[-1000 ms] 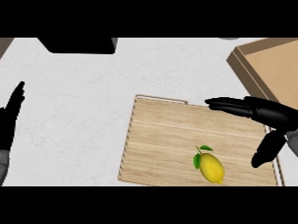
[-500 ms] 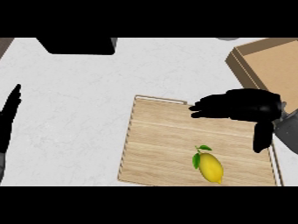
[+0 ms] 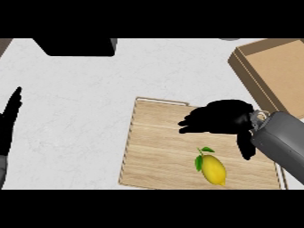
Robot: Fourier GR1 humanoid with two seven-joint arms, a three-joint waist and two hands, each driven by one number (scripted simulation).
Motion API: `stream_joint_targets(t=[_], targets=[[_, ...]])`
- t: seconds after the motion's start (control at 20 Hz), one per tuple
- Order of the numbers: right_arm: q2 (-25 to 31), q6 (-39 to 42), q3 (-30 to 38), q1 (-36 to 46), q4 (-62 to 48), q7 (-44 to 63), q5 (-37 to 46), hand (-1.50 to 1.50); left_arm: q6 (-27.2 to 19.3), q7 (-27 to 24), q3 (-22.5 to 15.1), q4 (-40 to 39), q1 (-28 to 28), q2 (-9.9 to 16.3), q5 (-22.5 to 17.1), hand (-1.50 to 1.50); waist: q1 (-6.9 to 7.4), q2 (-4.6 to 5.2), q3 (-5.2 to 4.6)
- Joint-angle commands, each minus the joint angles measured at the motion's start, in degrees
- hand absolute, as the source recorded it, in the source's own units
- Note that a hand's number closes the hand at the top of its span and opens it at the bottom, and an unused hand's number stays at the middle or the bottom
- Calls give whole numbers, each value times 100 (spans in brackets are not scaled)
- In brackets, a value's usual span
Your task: Pick the lemon from the tray and place it in the cardboard box
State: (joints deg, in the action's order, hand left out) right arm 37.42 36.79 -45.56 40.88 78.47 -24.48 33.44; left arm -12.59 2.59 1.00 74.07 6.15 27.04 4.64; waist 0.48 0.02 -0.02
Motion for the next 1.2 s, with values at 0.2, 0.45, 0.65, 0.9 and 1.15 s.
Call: stream_joint_targets(t=[0.2,0.45,0.65,0.9,1.15], targets=[[-488,-97,-82,-557,-51,-130,987,-150,324,-17,335,-129,156,57,0,0,-29,2,2],[-818,457,311,-289,-198,-184,1122,-150,342,-85,355,-192,85,-120,183,0,-20,4,1],[-734,581,439,-572,135,-266,967,-150,276,111,380,455,-330,-148,248,0,2,-4,3],[-456,913,507,-843,857,-350,656,-150,299,-50,466,97,-158,-224,293,0,-48,-7,1],[-287,1226,388,-1099,1563,-57,512,-150,338,47,492,-11,45,-268,360,0,-78,-12,0]])
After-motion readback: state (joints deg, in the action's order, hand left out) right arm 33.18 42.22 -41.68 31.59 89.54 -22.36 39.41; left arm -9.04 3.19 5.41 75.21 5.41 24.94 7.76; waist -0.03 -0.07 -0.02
